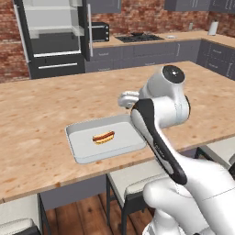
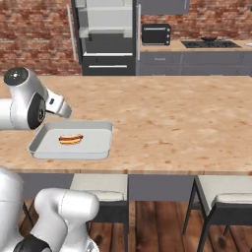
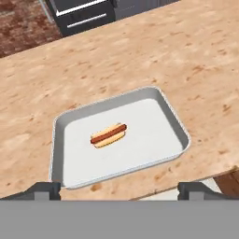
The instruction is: Place the cold items (corn and pear) from the fridge in one tupperware on the dining counter. Place the warm items (kebab skewer and hot dog) in the stove area in another tupperware.
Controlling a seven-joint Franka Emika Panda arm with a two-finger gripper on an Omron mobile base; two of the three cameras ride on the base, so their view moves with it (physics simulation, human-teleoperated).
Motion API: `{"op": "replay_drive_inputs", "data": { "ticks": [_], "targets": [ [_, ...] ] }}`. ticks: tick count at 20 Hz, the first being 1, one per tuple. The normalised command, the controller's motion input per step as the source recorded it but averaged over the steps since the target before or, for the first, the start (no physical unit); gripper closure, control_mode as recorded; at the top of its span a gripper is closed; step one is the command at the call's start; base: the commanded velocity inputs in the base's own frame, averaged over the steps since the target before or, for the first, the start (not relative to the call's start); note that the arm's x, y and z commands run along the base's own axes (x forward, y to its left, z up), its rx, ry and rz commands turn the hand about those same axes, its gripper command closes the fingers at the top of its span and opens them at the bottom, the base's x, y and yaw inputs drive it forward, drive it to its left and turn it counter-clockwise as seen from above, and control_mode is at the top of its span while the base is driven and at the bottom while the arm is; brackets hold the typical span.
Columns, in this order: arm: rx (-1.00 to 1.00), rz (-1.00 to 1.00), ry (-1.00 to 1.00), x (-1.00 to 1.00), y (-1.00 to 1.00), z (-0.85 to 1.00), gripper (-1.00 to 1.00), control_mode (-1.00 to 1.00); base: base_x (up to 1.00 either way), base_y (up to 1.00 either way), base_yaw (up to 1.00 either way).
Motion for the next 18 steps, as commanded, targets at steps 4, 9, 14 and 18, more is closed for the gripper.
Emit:
{"op": "replay_drive_inputs", "data": {
  "ticks": [4, 9, 14, 18],
  "targets": [
    [0.02, -0.23, -0.29, -0.87, -0.18, 0.46, -1.0, -1.0, 0.0, 0.0, 0.0],
    [-0.09, -0.33, -0.06, -0.73, -0.13, 0.5, -1.0, -1.0, 0.0, 0.0, 0.0],
    [-0.25, -0.02, 0.0, -0.6, -0.09, 0.54, -1.0, -1.0, 0.0, 0.0, 0.0],
    [-0.08, 0.0, 0.0, -0.66, -0.37, 0.39, -1.0, -1.0, 0.0, 0.0, 0.0]
  ]
}}
